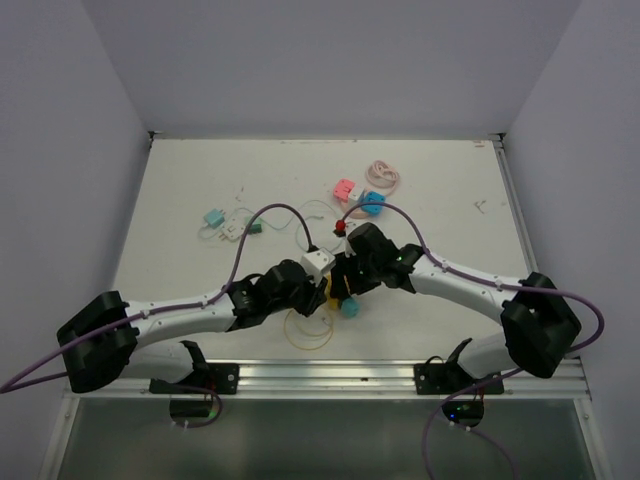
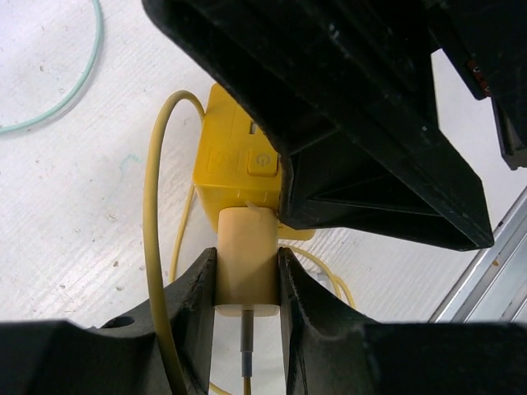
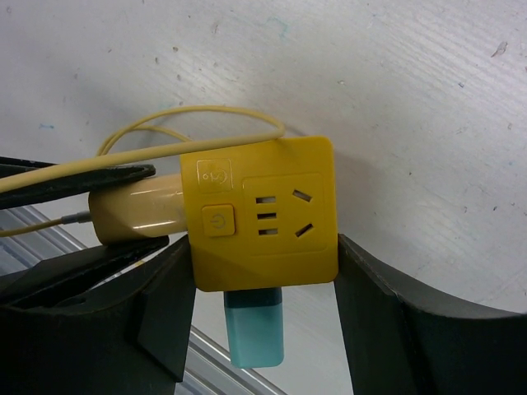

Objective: Pull the plug off the socket

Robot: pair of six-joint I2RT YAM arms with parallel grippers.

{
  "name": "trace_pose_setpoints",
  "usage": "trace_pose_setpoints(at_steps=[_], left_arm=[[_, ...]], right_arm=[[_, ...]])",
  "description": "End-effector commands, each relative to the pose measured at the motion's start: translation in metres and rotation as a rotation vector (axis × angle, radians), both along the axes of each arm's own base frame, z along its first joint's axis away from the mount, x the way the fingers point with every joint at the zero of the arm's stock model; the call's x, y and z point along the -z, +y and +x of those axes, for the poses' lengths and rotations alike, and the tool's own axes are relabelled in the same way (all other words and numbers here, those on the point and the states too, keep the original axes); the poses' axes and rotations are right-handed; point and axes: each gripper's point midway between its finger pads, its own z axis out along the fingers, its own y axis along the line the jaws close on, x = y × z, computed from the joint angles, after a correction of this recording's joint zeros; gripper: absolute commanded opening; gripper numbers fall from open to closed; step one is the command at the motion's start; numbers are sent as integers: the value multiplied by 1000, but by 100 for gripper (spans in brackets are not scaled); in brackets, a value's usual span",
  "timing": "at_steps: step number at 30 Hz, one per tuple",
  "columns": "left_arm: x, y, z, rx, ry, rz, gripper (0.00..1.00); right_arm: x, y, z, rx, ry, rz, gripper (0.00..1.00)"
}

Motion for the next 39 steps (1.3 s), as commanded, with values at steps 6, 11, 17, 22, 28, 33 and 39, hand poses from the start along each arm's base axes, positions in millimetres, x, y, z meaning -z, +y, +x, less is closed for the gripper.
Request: trace_pose_setpoints(at_steps=[6,11,17,22,28,33,39], left_arm=[[-57,-17,-26,86,50,-163,0],[-57,-7,-26,37,67,-163,0],[-48,24,5,-167,14,-70,0],[-41,76,62,-415,18,-2,0],[-24,142,127,-697,61,78,0],[-3,172,167,-830,169,91,5],[12,178,185,-854,240,65,29]], right_arm=[[35,-100,35,254,-93,-414,0],[38,-94,32,238,-75,-388,0],[24,-77,30,197,-94,-272,0],[-3,-56,31,152,-140,-127,0],[-20,-40,27,66,-178,-23,0],[-19,-32,20,9,-166,15,0],[-21,-30,14,-23,-163,38,0]])
